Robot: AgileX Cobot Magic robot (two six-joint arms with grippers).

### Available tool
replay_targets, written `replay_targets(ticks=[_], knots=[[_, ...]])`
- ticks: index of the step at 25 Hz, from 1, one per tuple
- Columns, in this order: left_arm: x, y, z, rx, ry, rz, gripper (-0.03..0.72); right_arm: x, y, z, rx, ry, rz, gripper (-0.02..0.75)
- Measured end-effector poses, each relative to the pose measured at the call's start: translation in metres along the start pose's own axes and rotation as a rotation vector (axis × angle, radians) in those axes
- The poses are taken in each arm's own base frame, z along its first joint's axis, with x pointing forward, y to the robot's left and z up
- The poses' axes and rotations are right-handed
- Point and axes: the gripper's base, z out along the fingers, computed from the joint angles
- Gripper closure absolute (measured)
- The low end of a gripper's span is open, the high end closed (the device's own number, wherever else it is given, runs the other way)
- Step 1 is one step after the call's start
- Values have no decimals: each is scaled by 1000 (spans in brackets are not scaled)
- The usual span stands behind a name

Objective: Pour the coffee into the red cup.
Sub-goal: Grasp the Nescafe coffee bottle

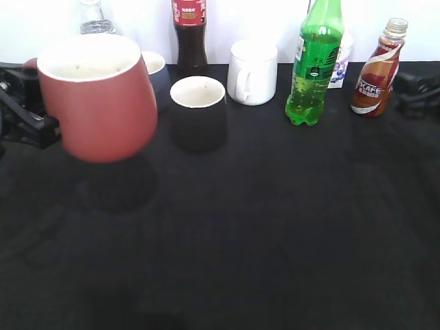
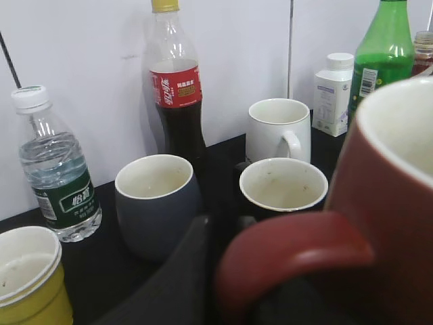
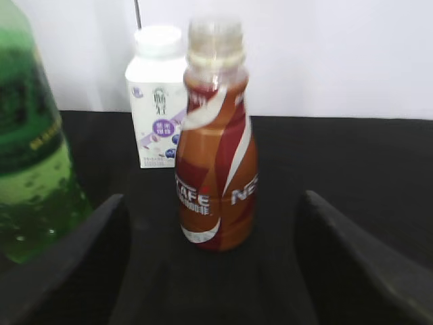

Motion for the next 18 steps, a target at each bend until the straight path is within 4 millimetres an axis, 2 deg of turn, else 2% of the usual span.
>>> replay_targets(ticks=[5, 9, 18], knots=[[0, 0, 0, 0, 0, 0, 620, 35, 0, 21, -5, 22, 7, 148], [0, 0, 0, 0, 0, 0, 620, 36, -1, 44, -4, -12, 8, 70], [-3, 0, 0, 3, -33, -1, 620, 48, -4, 85, 5, -17, 23, 65]])
